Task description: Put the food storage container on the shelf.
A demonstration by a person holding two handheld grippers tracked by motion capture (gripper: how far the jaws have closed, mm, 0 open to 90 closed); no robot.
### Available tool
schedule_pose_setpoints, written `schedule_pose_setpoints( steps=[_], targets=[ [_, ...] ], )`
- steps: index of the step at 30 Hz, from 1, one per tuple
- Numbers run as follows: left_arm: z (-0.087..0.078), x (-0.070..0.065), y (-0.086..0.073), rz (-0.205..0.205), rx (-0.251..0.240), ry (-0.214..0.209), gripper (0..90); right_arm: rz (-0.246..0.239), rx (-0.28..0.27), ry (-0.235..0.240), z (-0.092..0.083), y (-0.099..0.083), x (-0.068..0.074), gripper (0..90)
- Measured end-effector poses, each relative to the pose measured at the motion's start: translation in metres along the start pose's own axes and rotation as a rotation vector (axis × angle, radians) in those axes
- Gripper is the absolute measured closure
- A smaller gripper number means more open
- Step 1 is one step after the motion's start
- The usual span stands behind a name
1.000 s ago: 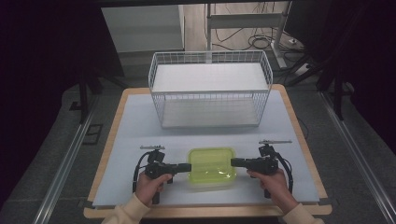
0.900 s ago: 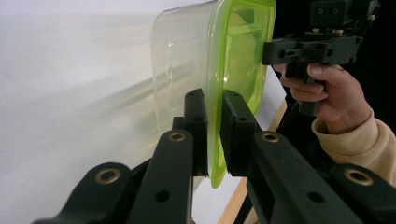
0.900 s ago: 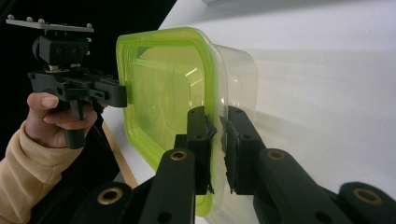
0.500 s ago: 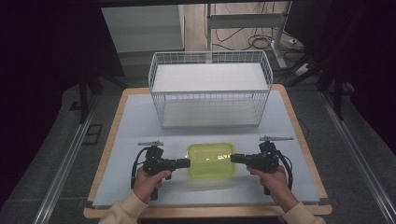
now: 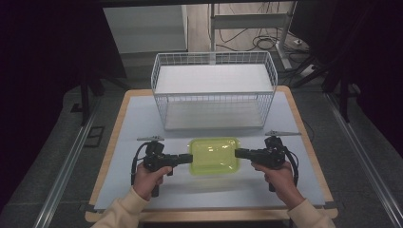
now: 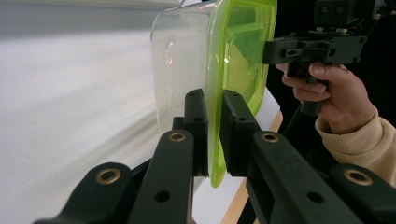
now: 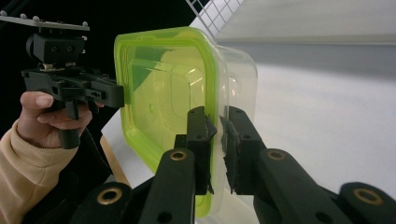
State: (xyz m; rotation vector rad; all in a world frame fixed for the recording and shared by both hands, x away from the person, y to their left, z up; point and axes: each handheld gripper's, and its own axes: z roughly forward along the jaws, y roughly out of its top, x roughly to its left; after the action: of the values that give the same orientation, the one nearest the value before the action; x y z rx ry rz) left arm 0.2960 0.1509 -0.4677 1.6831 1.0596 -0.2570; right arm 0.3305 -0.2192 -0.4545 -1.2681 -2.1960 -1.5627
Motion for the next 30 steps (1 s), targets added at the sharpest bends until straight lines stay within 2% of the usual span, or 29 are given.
schedule_pose_setpoints(
  steps=[7, 11, 21, 30],
  targets=[
    [-0.002, -0.007, 0.011, 0.026, -0.003, -0.002, 82.7, -0.014, -0.018, -0.006, -0.007, 0.008, 0.005, 81.6],
    [-0.002, -0.009, 0.015, 0.021, -0.01, -0.011, 82.7, -0.027, -0.02, -0.011, -0.011, 0.013, 0.008, 81.5],
    [-0.007, -0.015, 0.031, 0.055, -0.022, 0.0, 82.8, -0.056, -0.035, -0.021, -0.014, 0.029, 0.013, 81.6],
    [-0.012, -0.018, 0.042, 0.062, -0.041, 0.002, 82.8, -0.074, -0.045, -0.028, -0.016, 0.042, 0.02, 81.6]
  ],
)
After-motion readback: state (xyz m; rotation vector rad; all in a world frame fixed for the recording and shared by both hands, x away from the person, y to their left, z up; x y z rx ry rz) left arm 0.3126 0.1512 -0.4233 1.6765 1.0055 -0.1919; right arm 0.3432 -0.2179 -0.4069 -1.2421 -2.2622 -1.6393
